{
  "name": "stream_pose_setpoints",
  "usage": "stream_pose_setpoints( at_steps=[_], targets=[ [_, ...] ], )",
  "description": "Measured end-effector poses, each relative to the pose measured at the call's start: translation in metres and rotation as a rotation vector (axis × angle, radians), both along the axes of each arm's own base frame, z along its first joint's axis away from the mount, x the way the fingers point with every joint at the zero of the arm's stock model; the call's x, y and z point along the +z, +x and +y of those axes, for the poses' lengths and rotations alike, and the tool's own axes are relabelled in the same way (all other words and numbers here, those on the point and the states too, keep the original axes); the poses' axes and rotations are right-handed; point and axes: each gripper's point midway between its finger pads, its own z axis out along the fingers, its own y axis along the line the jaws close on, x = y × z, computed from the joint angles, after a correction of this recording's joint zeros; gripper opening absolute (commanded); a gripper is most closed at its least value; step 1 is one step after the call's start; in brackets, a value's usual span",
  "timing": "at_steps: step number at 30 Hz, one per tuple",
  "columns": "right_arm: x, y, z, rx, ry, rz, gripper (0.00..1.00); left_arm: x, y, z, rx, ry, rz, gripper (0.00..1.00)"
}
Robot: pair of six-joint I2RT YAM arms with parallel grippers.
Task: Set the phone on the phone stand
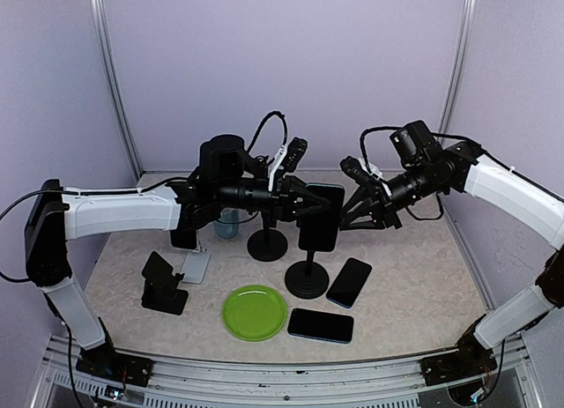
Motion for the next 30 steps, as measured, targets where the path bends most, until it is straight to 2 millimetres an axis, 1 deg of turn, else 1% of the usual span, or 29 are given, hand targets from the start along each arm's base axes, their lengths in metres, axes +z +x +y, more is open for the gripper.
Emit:
stream_pose_setpoints(
  at_steps=[6,10,11,12,13,15,16,17,19,23,26,30],
  targets=[
    [0.000,-0.005,-0.002,0.025,0.013,0.018,0.00,0.001,-0.003,-0.005,0.003,-0.005,-0.030,0.00],
    [0.001,-0.003,-0.005,0.019,0.014,0.025,0.00,0.003,-0.001,-0.010,-0.013,-0.009,-0.032,0.00],
    [0.001,-0.003,-0.006,0.018,0.014,0.027,0.01,0.003,0.000,-0.011,-0.018,-0.009,-0.031,0.00],
    [0.001,-0.003,-0.006,0.018,0.013,0.030,0.06,0.003,0.000,-0.012,-0.021,-0.009,-0.030,0.00],
    [0.001,-0.003,-0.006,0.017,0.013,0.030,0.14,0.003,-0.001,-0.012,-0.025,-0.009,-0.030,0.00],
    [0.001,-0.003,-0.007,0.017,0.013,0.032,0.41,0.003,-0.001,-0.012,-0.027,-0.009,-0.030,0.00],
    [0.001,-0.004,-0.006,0.019,0.014,0.034,0.51,0.003,-0.001,-0.012,-0.029,-0.009,-0.030,0.00],
    [0.001,-0.006,-0.006,0.024,0.017,0.044,0.59,0.003,-0.001,-0.012,-0.030,-0.009,-0.031,0.00],
    [0.002,-0.012,-0.007,0.041,0.024,0.076,0.68,0.003,0.000,-0.012,-0.030,-0.009,-0.030,0.00],
    [0.006,-0.018,-0.007,0.058,0.032,0.102,0.75,0.004,0.001,-0.012,-0.028,-0.006,-0.028,0.00],
    [0.008,-0.018,-0.007,0.047,0.028,0.110,0.76,0.004,0.002,-0.012,-0.024,-0.004,-0.029,0.00],
    [0.012,-0.012,-0.008,0.011,0.014,0.106,0.76,0.004,0.003,-0.012,-0.016,-0.003,-0.029,0.00]
  ],
)
